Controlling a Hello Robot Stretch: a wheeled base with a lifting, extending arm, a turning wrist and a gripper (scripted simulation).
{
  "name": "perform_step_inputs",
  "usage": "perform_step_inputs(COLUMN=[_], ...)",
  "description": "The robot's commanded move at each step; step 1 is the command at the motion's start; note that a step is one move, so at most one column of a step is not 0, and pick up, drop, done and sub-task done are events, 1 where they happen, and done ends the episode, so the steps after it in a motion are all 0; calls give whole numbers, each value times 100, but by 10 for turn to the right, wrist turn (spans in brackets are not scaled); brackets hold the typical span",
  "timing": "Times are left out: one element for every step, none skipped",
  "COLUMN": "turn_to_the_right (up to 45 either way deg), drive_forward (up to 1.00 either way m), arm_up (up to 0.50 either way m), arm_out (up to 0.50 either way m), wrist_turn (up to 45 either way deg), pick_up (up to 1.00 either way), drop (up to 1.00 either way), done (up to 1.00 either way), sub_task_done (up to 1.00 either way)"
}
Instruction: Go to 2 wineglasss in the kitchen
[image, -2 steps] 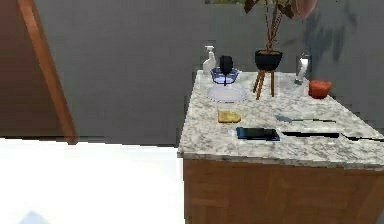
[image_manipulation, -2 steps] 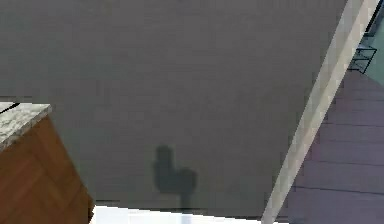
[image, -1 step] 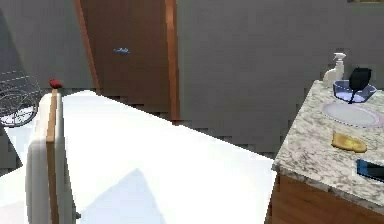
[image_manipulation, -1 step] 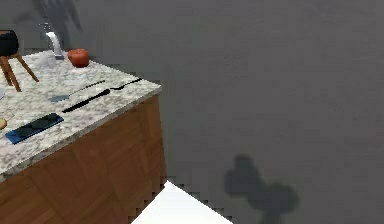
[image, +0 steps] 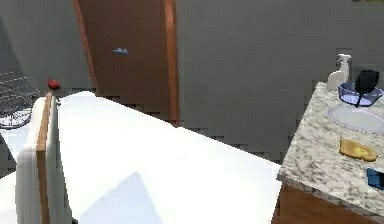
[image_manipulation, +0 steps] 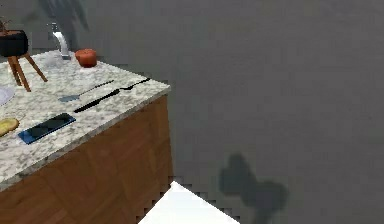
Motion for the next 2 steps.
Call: perform_step_inputs(turn_to_the_right=[-180,0], drive_forward=[0,70], arm_up=[0,0], arm_out=[0,0], wrist_turn=[0,0], pick_up=[0,0], drop=[0,0], done=[0,0], sub_task_done=[0,0])
